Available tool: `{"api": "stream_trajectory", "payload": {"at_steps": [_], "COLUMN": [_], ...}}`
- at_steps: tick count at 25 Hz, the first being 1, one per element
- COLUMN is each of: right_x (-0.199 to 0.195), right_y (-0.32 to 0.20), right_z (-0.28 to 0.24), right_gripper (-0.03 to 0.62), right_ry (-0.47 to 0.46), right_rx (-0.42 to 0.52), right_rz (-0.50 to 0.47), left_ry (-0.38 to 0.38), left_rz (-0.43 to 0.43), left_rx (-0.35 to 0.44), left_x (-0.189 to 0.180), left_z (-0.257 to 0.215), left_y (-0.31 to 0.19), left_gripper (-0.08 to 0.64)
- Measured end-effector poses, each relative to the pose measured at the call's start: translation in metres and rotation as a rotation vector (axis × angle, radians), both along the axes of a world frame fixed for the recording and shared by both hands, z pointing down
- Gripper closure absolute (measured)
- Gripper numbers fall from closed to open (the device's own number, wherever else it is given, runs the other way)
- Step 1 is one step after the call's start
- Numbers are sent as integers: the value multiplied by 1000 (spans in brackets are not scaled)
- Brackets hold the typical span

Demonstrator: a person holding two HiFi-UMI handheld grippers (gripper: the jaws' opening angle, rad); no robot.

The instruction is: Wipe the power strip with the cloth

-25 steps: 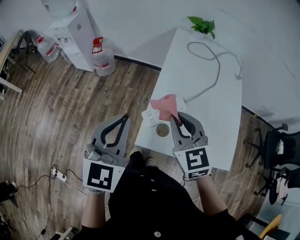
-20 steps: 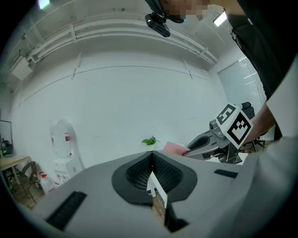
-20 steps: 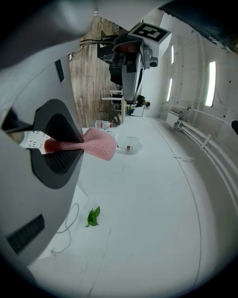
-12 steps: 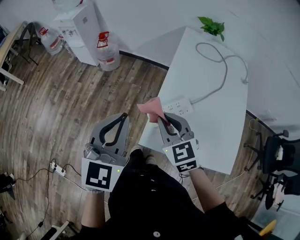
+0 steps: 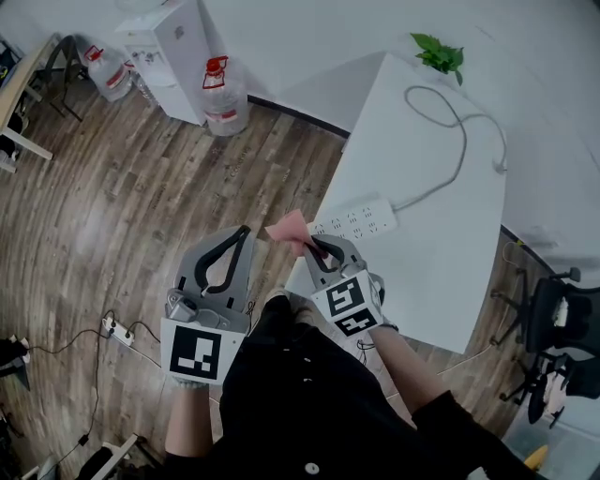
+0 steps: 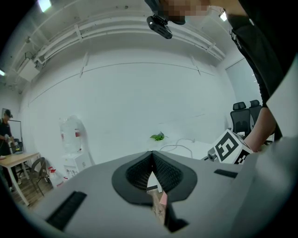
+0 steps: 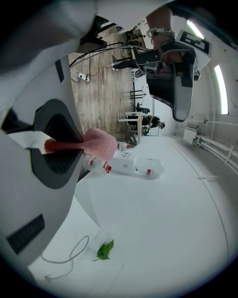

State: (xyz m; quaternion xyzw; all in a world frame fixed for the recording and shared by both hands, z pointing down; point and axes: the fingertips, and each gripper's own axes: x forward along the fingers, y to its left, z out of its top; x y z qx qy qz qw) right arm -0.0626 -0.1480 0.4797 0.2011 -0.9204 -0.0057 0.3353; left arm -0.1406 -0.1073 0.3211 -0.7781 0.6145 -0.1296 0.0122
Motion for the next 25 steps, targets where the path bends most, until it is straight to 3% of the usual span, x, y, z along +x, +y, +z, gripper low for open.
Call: {"api": "stream_trajectory", "payload": {"at_steps": [11,25], "right_x": [-17,-2], "right_y": [2,-20], "right_z": [43,75], "right_gripper": [541,541], "right_ry": [63,135], "right_rx": [-76,-98], "right_rz": [-29,29], "left_ry": [5,21], "left_rz": [-4,26], "left_rx": [-28,-46], "left_x": [-9,-2], "left_z": [10,17], "left_y": [-5,-18], "left_gripper": [546,546]}}
